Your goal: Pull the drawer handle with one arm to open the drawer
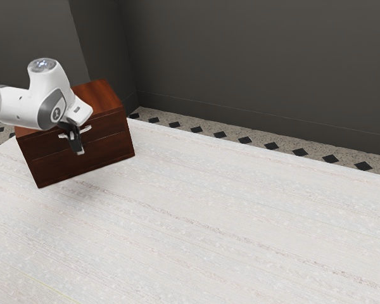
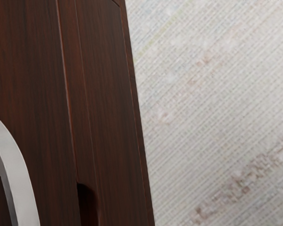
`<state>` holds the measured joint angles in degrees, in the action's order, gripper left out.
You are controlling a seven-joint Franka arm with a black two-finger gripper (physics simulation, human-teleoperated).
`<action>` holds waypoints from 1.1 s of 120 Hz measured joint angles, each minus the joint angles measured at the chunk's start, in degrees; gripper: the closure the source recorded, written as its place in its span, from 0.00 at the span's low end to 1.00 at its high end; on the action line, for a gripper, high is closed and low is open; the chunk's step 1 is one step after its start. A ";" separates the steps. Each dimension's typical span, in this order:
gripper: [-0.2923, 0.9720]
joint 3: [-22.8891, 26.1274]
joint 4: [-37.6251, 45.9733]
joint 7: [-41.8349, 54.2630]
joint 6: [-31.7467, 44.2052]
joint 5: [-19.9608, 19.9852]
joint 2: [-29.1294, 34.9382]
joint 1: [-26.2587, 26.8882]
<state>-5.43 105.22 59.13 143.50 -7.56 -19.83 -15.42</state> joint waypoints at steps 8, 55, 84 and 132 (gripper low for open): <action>0.37 0.04 0.00 -0.06 -0.02 0.12 0.10 0.03; 0.71 0.24 0.14 -0.37 -1.55 0.11 1.14 0.25; 0.81 0.71 1.16 -0.73 -3.28 0.30 2.62 0.34; 0.86 2.61 5.58 -2.61 -4.37 0.52 6.55 0.33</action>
<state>-2.82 110.80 56.52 139.13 -7.03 -13.28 -15.10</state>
